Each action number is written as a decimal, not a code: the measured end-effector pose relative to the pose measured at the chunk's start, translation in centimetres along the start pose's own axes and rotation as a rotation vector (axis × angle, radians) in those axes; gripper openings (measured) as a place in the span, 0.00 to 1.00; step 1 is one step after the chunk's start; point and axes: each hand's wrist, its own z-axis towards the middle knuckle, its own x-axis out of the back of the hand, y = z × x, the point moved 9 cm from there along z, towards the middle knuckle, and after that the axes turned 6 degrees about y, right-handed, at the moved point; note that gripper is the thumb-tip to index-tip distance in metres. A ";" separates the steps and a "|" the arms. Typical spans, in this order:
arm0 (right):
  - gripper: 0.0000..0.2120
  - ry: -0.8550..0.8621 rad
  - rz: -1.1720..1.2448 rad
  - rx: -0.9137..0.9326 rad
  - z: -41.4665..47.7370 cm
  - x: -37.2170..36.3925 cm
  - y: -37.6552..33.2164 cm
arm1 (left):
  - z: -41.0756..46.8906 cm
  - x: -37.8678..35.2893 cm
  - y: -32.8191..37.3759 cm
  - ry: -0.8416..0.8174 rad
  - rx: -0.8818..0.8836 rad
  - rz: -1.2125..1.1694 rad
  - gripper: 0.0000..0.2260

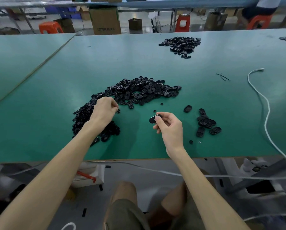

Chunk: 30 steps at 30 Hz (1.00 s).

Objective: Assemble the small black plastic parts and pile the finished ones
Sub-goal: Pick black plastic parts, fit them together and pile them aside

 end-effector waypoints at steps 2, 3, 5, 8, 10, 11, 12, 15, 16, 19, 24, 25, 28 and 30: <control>0.04 -0.002 -0.002 0.001 0.0 0.0 0.0 | 0.0 0.2 -0.1 0.004 -0.007 -0.012 0.02; 0.04 -0.003 -0.002 0.002 0.0 0.0 0.0 | 0.0 0.2 -0.1 0.000 -0.003 -0.029 0.02; 0.04 -0.003 -0.002 0.006 0.0 0.0 -0.1 | 0.1 0.3 -0.3 -0.009 0.009 -0.062 0.03; 0.04 0.000 -0.003 0.008 -0.1 0.1 -0.1 | 0.2 0.4 -0.5 -0.016 0.027 -0.106 0.03; 0.04 0.002 0.000 0.004 0.0 0.1 -0.1 | 0.1 0.5 -0.8 -0.022 0.045 -0.157 0.04; 0.04 0.003 0.001 0.003 0.0 0.1 -0.2 | 0.0 0.5 -0.9 -0.023 0.059 -0.198 0.04; 0.03 0.005 0.002 0.003 -0.1 0.0 -0.2 | -0.1 0.5 -1.0 -0.025 0.076 -0.250 0.04; 0.03 0.010 0.010 -0.001 -0.1 0.0 -0.3 | -0.7 0.3 -0.4 -0.040 0.098 -0.438 0.06; 0.03 0.011 0.011 -0.001 -0.1 0.0 -0.4 | -1.0 0.1 0.2 -0.052 0.094 -0.505 0.06; 0.02 0.017 0.021 0.001 -0.1 0.0 -0.4 | -2.4 -1.0 2.7 -0.131 0.072 -0.683 0.05; 0.02 0.023 0.038 0.005 0.0 0.0 -0.4 | -4.5 -3.8 5.8 -0.220 0.040 -0.851 0.05; 0.02 0.028 0.042 0.006 0.0 0.1 -0.4 | -4.8 -4.2 6.0 -0.227 0.038 -0.877 0.05; 0.01 0.049 0.039 0.008 0.1 0.3 -0.2 | -5.6 -5.4 6.3 -0.230 0.049 -0.925 0.06; 0.01 0.064 0.020 0.015 0.0 0.5 -0.2 | -6.0 -6.0 6.1 -0.223 0.067 -0.956 0.07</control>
